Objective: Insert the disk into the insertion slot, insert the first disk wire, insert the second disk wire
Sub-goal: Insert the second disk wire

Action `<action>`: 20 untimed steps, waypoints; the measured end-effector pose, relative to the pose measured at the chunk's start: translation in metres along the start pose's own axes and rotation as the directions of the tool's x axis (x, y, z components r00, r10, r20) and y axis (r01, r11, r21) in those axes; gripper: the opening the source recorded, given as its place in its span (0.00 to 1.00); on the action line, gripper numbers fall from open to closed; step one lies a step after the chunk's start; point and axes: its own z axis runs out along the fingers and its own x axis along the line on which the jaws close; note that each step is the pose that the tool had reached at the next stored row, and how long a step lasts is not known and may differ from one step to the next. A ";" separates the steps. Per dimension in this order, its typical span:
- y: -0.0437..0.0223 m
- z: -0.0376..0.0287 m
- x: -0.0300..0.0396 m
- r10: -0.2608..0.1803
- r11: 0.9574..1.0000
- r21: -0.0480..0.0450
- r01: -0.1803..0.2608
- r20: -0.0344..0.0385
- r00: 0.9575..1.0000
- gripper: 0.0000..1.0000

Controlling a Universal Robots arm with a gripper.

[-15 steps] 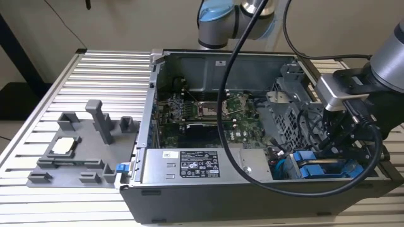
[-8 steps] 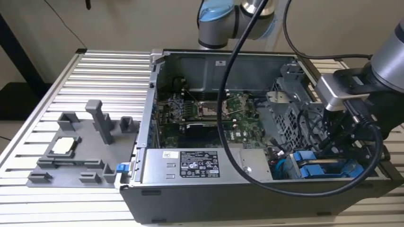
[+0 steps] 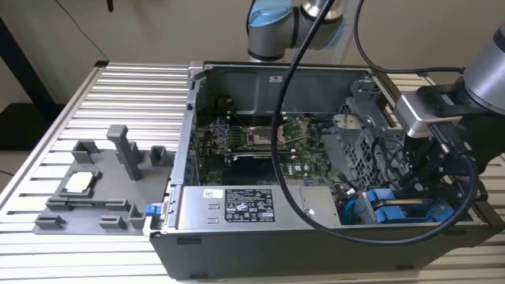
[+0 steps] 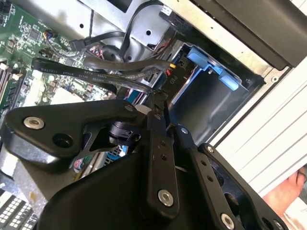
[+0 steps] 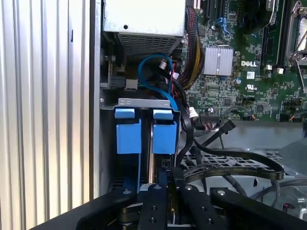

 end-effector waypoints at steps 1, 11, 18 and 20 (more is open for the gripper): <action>0.0000 0.0004 -0.0001 0.000 1.000 0.000 0.000 0.000 1.000 0.16; 0.0003 0.0057 0.0003 0.000 1.000 0.001 0.000 0.000 1.000 0.16; 0.0004 0.0067 0.0004 0.000 1.000 0.001 0.000 0.001 1.000 0.16; 0.0002 0.0054 0.0002 0.000 1.000 0.001 0.000 0.002 1.000 0.16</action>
